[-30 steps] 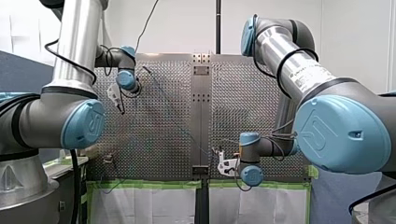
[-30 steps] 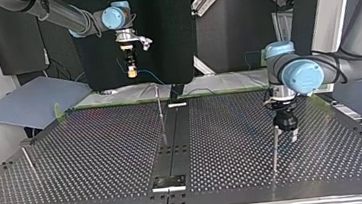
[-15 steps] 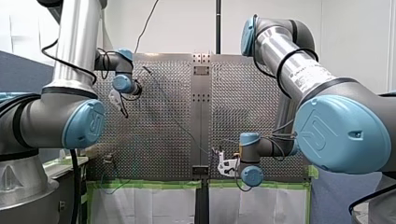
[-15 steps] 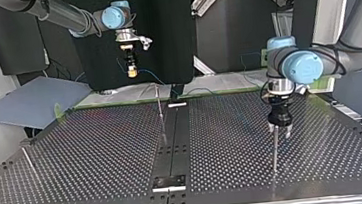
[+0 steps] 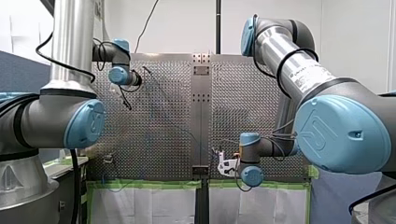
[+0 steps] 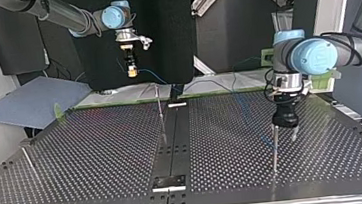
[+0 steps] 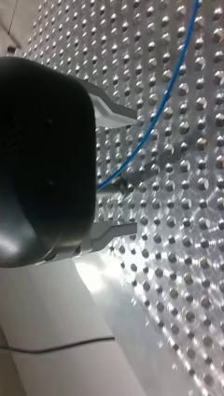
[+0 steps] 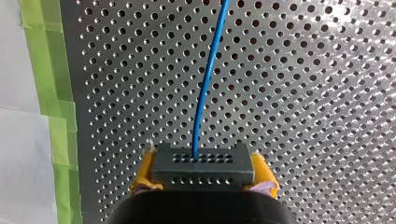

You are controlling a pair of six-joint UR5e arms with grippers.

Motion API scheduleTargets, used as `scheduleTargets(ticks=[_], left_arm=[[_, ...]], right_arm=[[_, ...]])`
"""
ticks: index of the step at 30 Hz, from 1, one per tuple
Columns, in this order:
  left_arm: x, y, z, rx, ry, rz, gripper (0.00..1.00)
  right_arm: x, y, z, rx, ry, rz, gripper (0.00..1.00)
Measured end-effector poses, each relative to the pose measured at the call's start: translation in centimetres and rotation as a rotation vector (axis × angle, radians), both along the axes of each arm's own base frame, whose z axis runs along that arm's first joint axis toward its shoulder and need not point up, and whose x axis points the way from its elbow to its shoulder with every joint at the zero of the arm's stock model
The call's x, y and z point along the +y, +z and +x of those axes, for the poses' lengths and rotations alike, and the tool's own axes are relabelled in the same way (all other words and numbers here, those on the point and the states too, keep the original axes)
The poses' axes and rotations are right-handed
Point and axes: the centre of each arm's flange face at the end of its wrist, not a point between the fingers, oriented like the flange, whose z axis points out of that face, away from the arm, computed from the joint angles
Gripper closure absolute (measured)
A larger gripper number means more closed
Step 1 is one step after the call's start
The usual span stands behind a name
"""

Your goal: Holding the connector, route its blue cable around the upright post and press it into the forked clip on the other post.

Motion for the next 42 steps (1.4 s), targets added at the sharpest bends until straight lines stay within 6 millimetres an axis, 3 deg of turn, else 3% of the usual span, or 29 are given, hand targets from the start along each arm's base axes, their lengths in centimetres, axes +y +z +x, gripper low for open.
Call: scheduleTargets(ticks=[6,14,17,22,30,36,42], left_arm=[[1.2,0.1,-1.5,0.009,0.036,-0.044,0.0],[4.9,-0.5,-4.8,0.069,0.177,0.004,0.0],[6.4,0.2,-5.7,0.079,0.232,0.03,0.0],[7.8,3.1,-6.4,0.058,0.301,0.071,0.0],[8.0,8.0,-7.7,0.01,0.366,0.128,0.0],[7.5,12.2,-9.1,-0.031,0.392,0.175,0.0],[5.8,16.1,-10.7,-0.075,0.349,0.229,0.0]], right_arm=[[0.0,0.0,0.0,0.0,0.001,-0.001,1.0],[0.0,0.0,0.0,-0.002,0.002,-0.003,1.0],[0.0,0.0,0.0,-0.002,0.002,-0.003,1.0],[0.0,0.0,0.0,-0.002,0.002,-0.004,1.0],[-0.1,0.1,0.1,-0.003,0.002,-0.006,1.0],[-0.4,0.2,0.1,-0.004,-0.001,-0.007,1.0],[-0.6,0.2,0.1,-0.003,-0.003,-0.008,1.0]])
